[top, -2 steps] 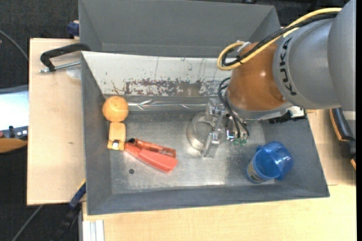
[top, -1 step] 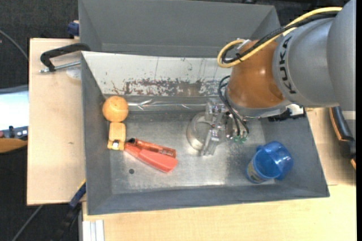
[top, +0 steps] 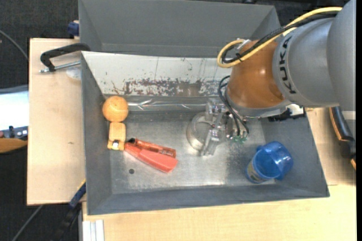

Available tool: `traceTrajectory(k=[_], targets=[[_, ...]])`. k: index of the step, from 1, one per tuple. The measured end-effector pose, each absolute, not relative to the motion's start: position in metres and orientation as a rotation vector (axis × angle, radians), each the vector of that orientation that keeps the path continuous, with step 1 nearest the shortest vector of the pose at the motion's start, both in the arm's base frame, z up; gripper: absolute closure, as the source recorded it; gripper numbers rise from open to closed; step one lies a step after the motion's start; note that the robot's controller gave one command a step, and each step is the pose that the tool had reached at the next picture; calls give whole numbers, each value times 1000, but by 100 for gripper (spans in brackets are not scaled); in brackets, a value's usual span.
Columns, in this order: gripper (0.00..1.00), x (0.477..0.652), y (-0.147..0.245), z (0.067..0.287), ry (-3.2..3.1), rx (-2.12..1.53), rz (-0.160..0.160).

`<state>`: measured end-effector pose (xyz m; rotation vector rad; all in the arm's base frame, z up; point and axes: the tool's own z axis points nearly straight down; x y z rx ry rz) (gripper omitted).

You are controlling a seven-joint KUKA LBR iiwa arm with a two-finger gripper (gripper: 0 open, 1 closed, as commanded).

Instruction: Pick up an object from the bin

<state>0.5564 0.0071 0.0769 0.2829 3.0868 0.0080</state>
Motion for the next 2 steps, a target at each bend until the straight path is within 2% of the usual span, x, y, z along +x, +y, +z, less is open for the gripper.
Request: traceTrajectory(k=[1,2], targets=[[100,556,7,77,3087,283,8],[100,521,34,71,3091,206,8]])
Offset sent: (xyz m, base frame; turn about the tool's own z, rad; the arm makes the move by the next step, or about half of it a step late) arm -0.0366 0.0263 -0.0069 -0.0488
